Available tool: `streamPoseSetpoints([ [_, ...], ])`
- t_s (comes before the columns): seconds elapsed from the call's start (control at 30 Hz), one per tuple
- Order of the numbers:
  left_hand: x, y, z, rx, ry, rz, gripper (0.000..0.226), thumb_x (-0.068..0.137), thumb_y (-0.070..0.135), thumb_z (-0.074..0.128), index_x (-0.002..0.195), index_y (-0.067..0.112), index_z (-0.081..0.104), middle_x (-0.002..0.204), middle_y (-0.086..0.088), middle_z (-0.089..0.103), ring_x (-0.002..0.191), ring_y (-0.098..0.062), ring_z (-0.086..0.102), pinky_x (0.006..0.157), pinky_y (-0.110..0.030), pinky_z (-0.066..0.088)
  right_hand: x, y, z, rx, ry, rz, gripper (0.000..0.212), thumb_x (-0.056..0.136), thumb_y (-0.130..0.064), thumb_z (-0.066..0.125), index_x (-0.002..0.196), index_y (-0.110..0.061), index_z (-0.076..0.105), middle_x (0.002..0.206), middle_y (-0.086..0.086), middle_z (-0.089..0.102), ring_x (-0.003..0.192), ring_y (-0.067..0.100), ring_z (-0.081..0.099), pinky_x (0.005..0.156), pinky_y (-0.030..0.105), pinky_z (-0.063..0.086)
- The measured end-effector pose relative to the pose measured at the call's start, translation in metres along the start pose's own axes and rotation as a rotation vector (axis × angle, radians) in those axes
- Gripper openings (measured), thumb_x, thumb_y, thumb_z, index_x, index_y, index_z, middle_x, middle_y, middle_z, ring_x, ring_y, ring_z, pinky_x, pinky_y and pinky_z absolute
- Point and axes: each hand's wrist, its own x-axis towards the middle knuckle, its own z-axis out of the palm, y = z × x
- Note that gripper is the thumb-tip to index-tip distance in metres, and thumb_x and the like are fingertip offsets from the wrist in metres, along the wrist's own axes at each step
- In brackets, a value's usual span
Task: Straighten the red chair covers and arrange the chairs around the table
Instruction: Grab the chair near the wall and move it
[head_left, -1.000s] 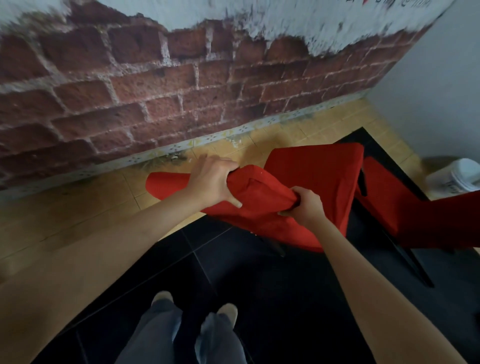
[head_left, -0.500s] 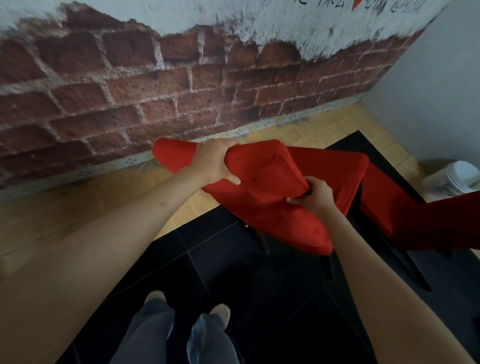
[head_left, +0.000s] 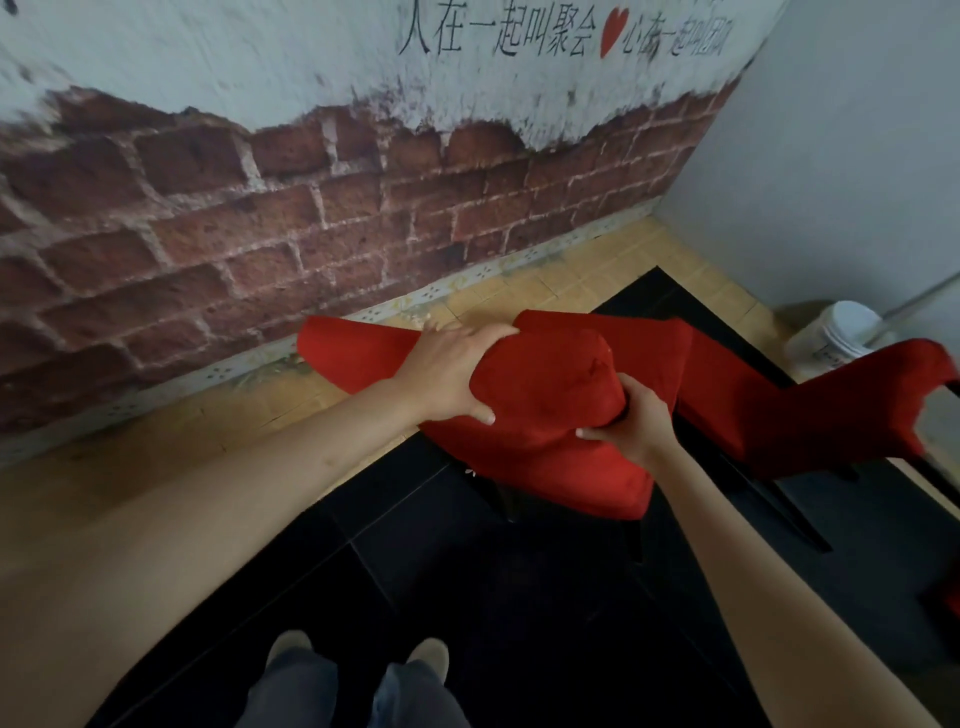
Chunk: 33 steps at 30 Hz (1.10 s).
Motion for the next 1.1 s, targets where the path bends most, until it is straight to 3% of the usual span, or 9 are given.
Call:
streamPoseSetpoints([
  [0.1,0.007,0.001,-0.003,0.038,-0.095,-0.030,0.118,0.051,0.050,0.088,0.146,0.032,0.019,0.140,0.001,0.048,0.129,-0.024,0.041,0.110,-0.047,0.020,-0.009,0.014,-0.012,0.003,0.020,0.033,0.075,0.054,-0.021,0.093,0.120,-0.016,0.059,0.107,-0.010,0.059,0.112,0.023,0.057,0.088,0.024,0.035],
  [0.23,0.022,0.018,-0.001,0.071,-0.144,-0.080,0.096,0.051,0.055,0.086,0.134,0.029,0.044,0.126,0.005,0.058,0.121,-0.023,0.050,0.110,-0.056,0.021,-0.018,0.026,-0.025,0.014,0.015,0.039,0.083,0.051,-0.026,0.094,0.124,-0.019,0.056,0.108,-0.015,0.056,0.115,0.021,0.056,0.092,0.025,0.035],
  [0.4,0.030,0.047,0.006,0.155,-0.102,-0.019,0.093,0.051,0.062,0.083,0.131,0.029,0.050,0.116,0.007,0.066,0.114,-0.020,0.057,0.110,-0.058,0.020,-0.034,0.034,-0.047,0.051,0.023,0.028,0.101,0.047,-0.025,0.095,0.136,-0.021,0.046,0.117,-0.015,0.055,0.122,0.021,0.053,0.096,0.024,0.034],
  [0.5,0.034,0.061,0.012,0.188,-0.081,0.073,0.104,0.050,0.066,0.080,0.139,0.034,0.038,0.125,0.007,0.060,0.118,-0.019,0.054,0.109,-0.055,0.023,-0.047,0.034,-0.062,0.102,0.008,0.031,0.120,0.045,-0.024,0.095,0.147,-0.027,0.031,0.135,-0.006,0.053,0.127,0.013,0.045,0.103,0.028,0.034],
  [0.6,0.032,0.051,0.014,0.156,-0.162,0.115,0.125,0.045,0.066,0.082,0.145,0.037,0.013,0.145,0.001,0.040,0.132,-0.023,0.040,0.110,-0.055,0.024,-0.063,0.033,-0.074,0.172,0.041,0.045,0.133,0.042,-0.026,0.096,0.150,-0.038,0.019,0.132,-0.023,0.045,0.123,0.002,0.035,0.105,0.024,0.029],
  [0.67,0.027,0.034,0.012,0.168,-0.215,0.079,0.128,0.044,0.063,0.084,0.146,0.036,0.011,0.146,-0.001,0.038,0.134,-0.024,0.037,0.111,-0.055,0.025,-0.071,0.033,-0.081,0.226,0.093,0.059,0.135,0.041,-0.024,0.097,0.150,-0.040,0.017,0.123,-0.035,0.038,0.123,-0.002,0.032,0.105,0.021,0.025],
  [0.73,0.023,0.021,0.012,0.147,-0.207,0.036,0.121,0.046,0.061,0.084,0.145,0.034,0.021,0.142,0.001,0.044,0.131,-0.023,0.040,0.111,-0.051,0.025,-0.078,0.032,-0.089,0.245,0.134,0.066,0.135,0.042,-0.022,0.096,0.150,-0.038,0.018,0.122,-0.036,0.035,0.122,-0.004,0.030,0.104,0.019,0.023],
  [0.93,0.040,0.042,0.017,0.144,-0.167,0.102,0.087,0.050,0.062,0.082,0.126,0.032,0.051,0.118,0.010,0.061,0.112,-0.016,0.056,0.103,-0.053,0.037,-0.094,0.037,-0.109,0.195,0.243,0.067,0.131,0.046,-0.018,0.095,0.152,-0.030,0.019,0.148,-0.013,0.029,0.128,0.002,0.027,0.105,0.023,0.024],
  [1.1,0.064,0.064,0.011,0.179,-0.160,0.203,0.068,0.053,0.058,0.084,0.111,0.032,0.059,0.098,0.014,0.063,0.099,-0.015,0.061,0.091,-0.042,0.047,-0.111,0.048,-0.111,0.229,0.333,0.126,0.117,0.046,-0.012,0.095,0.145,-0.031,0.036,0.135,-0.016,0.039,0.125,0.003,0.035,0.104,0.021,0.029],
])
